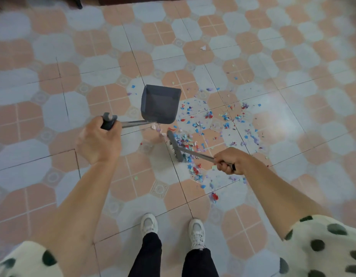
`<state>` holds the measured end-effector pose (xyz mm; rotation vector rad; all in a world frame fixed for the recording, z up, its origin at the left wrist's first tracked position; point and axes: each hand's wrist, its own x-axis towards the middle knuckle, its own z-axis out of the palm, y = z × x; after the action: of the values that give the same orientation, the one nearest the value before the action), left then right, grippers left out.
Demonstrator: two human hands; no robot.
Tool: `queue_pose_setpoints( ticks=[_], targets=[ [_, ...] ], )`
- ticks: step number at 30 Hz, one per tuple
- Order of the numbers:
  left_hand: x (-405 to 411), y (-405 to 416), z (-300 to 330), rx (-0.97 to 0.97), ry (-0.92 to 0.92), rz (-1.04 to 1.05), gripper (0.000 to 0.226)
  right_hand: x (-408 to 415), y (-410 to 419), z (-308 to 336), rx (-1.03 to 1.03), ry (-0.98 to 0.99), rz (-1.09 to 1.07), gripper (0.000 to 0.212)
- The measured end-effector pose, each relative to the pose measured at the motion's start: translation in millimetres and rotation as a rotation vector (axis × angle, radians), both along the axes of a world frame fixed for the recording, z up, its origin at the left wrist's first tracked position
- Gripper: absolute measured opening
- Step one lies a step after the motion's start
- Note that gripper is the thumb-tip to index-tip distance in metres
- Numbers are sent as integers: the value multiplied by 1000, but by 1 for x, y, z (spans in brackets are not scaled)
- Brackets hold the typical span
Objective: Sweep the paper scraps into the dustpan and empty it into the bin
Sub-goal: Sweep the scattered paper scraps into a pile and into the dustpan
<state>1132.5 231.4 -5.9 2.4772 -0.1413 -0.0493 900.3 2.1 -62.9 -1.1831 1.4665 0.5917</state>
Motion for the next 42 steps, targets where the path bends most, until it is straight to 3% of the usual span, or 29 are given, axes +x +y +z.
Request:
queue_pose_setpoints(
  ticks=[7, 15, 20, 25, 32, 42],
  targets=[
    [35, -9, 3, -100, -3, -38, 31, 22, 64, 14, 122, -58, 108, 36],
    [60, -7, 5, -56, -15, -49, 28, 73, 129, -29, 337, 12, 266, 44],
    [70, 0, -1, -37, -18, -65, 29, 90, 97, -34, 263, 73, 215, 36],
    [79, 1, 0, -38, -20, -44, 29, 94, 52, -25, 101, 101, 113, 10],
    [91, -9, -4, -22, -11, -38, 30, 96, 47, -7, 9, 26, 68, 22],
    [108, -43, -6, -33, -45, -90, 29, 142, 68, -17, 191, -84, 139, 38]
  ],
)
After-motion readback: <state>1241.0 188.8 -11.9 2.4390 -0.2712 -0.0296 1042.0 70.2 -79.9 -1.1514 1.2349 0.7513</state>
